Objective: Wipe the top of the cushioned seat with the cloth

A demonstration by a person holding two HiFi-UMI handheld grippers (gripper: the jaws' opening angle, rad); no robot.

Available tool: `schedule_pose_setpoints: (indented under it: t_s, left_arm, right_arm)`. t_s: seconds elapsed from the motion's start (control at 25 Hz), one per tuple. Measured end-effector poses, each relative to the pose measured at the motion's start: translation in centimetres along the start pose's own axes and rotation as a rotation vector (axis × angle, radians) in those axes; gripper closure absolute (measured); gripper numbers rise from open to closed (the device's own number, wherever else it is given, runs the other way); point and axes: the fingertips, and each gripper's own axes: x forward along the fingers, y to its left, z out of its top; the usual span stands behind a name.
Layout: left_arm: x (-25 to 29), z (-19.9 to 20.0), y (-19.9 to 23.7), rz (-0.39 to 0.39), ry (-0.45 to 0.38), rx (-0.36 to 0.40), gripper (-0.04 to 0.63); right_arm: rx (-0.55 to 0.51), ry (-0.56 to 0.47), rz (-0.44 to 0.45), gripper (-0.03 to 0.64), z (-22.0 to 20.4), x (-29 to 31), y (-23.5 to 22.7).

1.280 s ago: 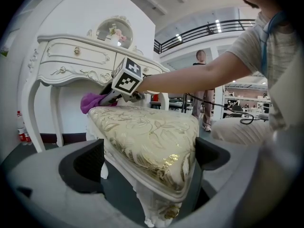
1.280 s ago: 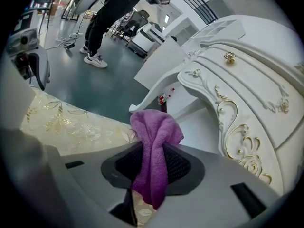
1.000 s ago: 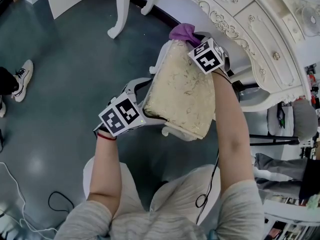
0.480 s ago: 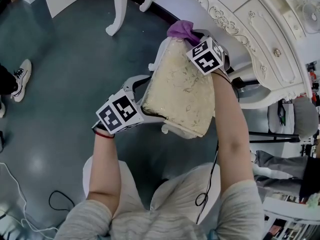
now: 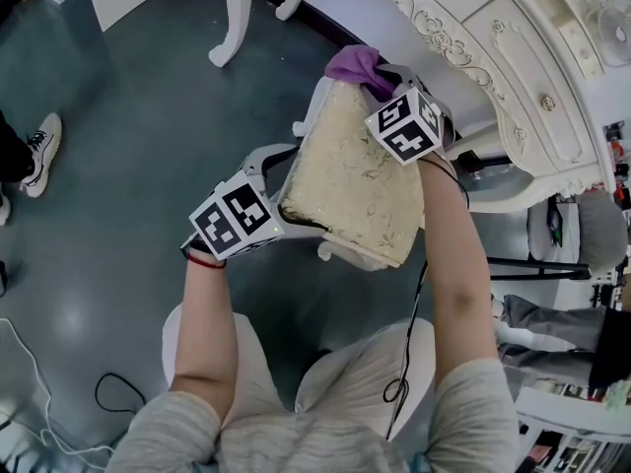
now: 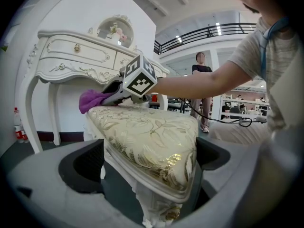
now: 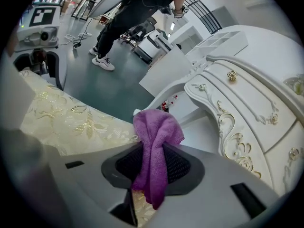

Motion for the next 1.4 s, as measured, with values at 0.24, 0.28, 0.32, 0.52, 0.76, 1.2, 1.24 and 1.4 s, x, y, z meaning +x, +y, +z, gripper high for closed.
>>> schedule_pose_setpoints:
  t_s: [0.24, 0.28, 0.32, 0.52, 0.76, 1.2, 1.24, 1.4]
  left_arm:
    - [-0.1, 0.0, 0.0, 0.01, 0.003, 0.002, 0.005]
    - [-0.1, 0.0, 0.0, 0.013, 0.003, 0.003, 0.005]
    - [-0.1, 0.0, 0.0, 0.015, 0.004, 0.005, 0.005]
    - [-0.1, 0.0, 0.0, 0.024, 0.012, 0.018, 0.005]
    - [-0.3, 0.1, 0.0, 0.034, 0.013, 0.018, 0.005]
    - [-0.3, 0.1, 0.1, 0.042, 0.021, 0.014, 0.005]
    - [-0.3, 0.1, 0.1, 0.042, 0.021, 0.015, 0.005]
    - [-0.3, -0.1, 0.0, 0.043, 0.019, 0.015, 0.005]
  right_arm:
    - [-0.012, -0.011, 0.013, 0.503, 0.4, -0.9, 1.1]
    - [-0.016, -0.014, 0.014, 0.503, 0.5, -1.1, 1.3]
    - [-0.019, -0.016, 0.014, 0.504, 0.5, -1.2, 1.4]
    - [-0.014, -0.033, 0.017, 0.505, 0.7, -1.9, 2.2]
    - [-0.013, -0.053, 0.032, 0.504, 1.3, -3.0, 3.3]
    - [-0.053, -0.089, 0.061, 0.504, 2.4, -5.4, 6.0]
    - [-0.055, -0.09, 0.062, 0.504, 2.4, -5.5, 6.2]
    - [-0.059, -0.096, 0.069, 0.503, 2.6, -6.1, 6.9]
